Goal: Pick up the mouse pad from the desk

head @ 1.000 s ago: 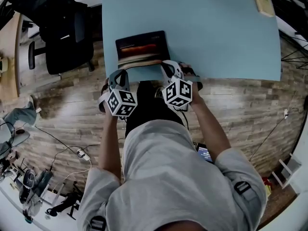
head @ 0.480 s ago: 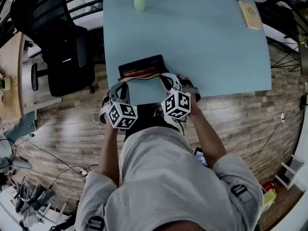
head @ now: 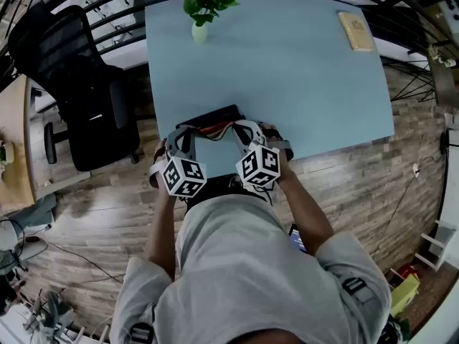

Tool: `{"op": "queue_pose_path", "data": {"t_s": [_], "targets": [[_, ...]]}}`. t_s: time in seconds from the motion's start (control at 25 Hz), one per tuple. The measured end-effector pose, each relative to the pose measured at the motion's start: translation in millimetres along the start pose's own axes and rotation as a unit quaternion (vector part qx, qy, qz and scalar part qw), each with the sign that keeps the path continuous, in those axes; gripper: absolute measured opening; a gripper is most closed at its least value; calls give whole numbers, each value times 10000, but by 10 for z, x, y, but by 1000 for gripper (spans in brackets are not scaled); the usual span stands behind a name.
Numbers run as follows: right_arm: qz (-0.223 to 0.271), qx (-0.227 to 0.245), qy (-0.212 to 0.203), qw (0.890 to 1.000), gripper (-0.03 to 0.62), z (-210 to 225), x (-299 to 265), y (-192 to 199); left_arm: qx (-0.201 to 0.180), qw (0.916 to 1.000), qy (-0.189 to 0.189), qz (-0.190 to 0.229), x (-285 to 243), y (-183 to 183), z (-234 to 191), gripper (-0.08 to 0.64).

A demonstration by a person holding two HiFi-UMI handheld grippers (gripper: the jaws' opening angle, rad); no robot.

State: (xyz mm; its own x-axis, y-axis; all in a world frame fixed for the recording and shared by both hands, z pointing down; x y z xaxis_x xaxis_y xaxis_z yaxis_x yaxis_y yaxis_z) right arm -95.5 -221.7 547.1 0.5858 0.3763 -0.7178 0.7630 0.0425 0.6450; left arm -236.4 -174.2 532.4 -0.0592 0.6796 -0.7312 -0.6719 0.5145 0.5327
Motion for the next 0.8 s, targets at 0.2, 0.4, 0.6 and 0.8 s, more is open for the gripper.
{"op": "queue_pose_path", "data": {"t_s": [0.2,0.4,0.6,0.8], "targets": [[-44,-239,123,9996,17,91,4,-61,-50,9996,90,252,-64,-83,-154,24],[93,-571,217,9981,17,226,28,-174,251,9973,178,664,-82,-225,-344,24],[439,-746,252,9959,17,332,121,-313,307,9956,186,863,-41,-448,-391,24],[914,-1156,233,9888,17,582,214,-500,545,9934,-1,1006,-21,-626,-499,23]]}}
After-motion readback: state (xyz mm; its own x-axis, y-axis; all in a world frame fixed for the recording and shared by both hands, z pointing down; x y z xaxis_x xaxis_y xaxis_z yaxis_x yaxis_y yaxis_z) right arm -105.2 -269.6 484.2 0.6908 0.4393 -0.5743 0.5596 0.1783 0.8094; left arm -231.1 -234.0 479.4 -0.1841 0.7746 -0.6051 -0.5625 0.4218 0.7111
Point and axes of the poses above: the fingertips, and each gripper's own axes: x backward along the fingers, z to its right, y out of its underside, the point moved 4 cm from there along x, backward along the fingers, and after that the axes turned 11 degrees about -x, right-handed, at the moved point
